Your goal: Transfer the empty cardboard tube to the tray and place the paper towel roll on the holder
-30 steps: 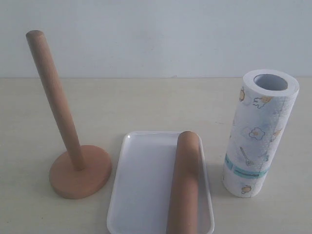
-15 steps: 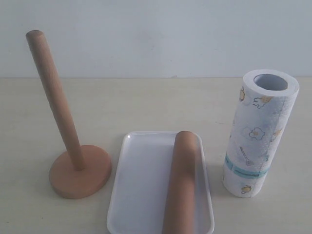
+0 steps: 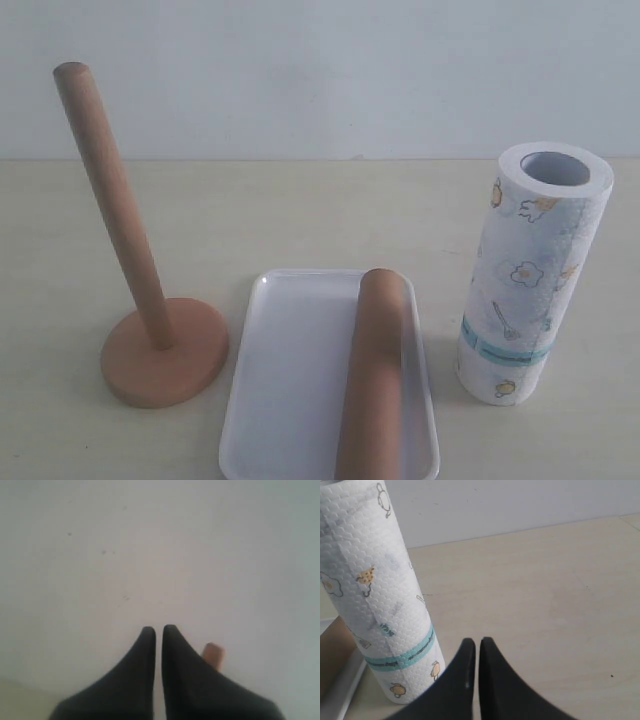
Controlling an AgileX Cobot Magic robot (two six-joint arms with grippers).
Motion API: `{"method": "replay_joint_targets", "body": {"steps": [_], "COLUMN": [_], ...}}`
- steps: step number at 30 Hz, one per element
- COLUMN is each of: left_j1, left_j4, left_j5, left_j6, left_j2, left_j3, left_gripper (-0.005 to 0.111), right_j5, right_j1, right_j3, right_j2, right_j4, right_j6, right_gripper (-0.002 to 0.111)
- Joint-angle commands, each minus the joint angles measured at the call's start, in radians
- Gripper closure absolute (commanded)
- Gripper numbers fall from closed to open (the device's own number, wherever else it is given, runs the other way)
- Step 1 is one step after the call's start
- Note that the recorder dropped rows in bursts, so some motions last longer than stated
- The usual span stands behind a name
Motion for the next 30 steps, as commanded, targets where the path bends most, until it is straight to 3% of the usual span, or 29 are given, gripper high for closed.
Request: {"method": "replay_joint_targets", "body": {"steps": [1,5,10,30], "left_j1": [0.003,0.003,0.003,0.003], "left_j4": [-0.178,-0.185,-0.183,-0.183], "left_j5": [0.242,0.422,0.587,0.591], "left_j6": [0.381,0.591,0.686,0.684], "left_j2": [-0.001,-0.001,-0.001,-0.001], "left_j3": [0.006,0.006,0.006,0.006], "left_gripper": [0.103,0.103,0.103,0.103], "right_j5": [-0.005,-0.005,-0.005,-0.005], "right_j1": [0.000,0.000,0.000,0.000], "right_j3": [-0.001,-0.001,-0.001,-0.001], "right_j2": [-0.005,-0.005,-0.005,-0.005], "right_j4": [-0.001,-0.001,-0.001,-0.001], "right_j6": [0.000,0.000,0.000,0.000], "right_gripper": [0.106,0.106,0.106,0.106]}}
